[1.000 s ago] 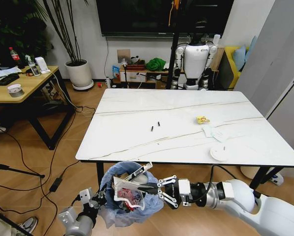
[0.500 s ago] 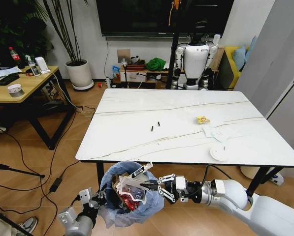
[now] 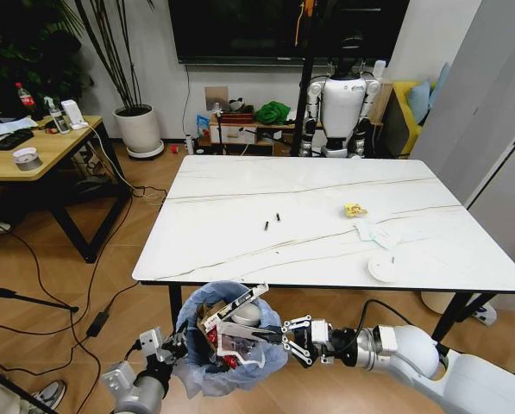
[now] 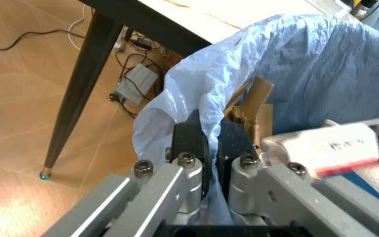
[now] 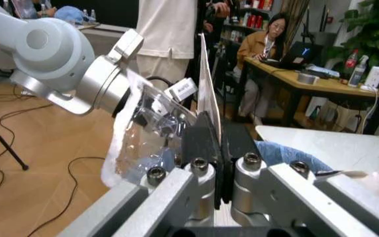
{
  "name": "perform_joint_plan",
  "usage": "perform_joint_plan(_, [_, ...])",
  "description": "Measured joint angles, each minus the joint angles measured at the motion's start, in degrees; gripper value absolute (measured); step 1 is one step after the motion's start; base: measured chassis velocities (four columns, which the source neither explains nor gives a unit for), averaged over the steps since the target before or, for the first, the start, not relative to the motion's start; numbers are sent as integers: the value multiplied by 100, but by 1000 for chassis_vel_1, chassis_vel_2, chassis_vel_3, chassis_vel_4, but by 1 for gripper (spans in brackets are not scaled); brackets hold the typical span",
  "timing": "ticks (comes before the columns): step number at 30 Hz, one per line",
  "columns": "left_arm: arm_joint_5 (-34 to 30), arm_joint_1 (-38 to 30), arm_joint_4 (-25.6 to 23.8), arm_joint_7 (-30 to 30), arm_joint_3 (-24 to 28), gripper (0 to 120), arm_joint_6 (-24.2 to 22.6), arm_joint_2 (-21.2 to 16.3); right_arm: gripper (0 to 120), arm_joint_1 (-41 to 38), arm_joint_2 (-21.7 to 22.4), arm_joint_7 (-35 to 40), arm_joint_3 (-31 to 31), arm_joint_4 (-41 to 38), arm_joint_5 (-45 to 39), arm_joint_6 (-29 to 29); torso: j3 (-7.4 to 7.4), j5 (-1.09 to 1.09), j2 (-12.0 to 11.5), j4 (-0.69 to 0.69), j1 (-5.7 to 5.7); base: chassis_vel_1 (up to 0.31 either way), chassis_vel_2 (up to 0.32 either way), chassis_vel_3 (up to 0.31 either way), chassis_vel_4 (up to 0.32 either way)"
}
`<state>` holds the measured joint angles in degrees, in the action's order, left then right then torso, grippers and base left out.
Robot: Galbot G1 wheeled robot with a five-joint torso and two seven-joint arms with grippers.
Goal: Pick up the trash bin and place the trash from the table into it.
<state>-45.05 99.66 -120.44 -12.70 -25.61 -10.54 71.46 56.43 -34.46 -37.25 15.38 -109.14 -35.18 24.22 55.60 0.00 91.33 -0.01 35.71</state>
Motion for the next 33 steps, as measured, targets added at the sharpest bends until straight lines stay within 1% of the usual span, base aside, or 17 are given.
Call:
perform_joint_plan(17, [3, 19, 33, -6, 65, 0, -18, 10, 0, 3, -125, 8, 80, 24, 139, 39, 1, 0, 0, 1, 0, 0, 0, 0, 0])
perform_joint_plan(19, [4, 27, 33, -6, 69, 0, -20, 9, 1, 6, -125, 8, 79, 28, 148, 43, 1, 0, 0, 0, 0, 0, 0, 0, 0])
perform_joint_plan(26, [-27, 129, -11, -29, 115, 0, -75, 4, 31, 76, -156, 0, 52, 54, 217, 51, 1, 0, 0, 0, 0, 0, 0, 0, 0])
perform_joint_plan(27, [-27, 129, -11, -29, 115, 0, -75, 4, 31, 76, -156, 0, 52, 54, 217, 51, 1, 0, 0, 0, 0, 0, 0, 0, 0])
perform_joint_plan(30, [-145, 165, -38, -95, 127, 0, -121, 6, 44, 76, -154, 0, 40, 58, 219, 53, 1, 0, 0, 1, 0, 0, 0, 0, 0])
perform_joint_plan(31, [-161, 173, -41, -105, 132, 0, -128, 7, 46, 76, -151, 0, 39, 58, 219, 54, 1, 0, 0, 1, 0, 0, 0, 0, 0])
perform_joint_plan(33, [-185, 203, -47, -137, 155, 0, -148, 9, 57, 78, -153, 0, 35, 58, 222, 53, 1, 0, 0, 0, 0, 0, 0, 0, 0])
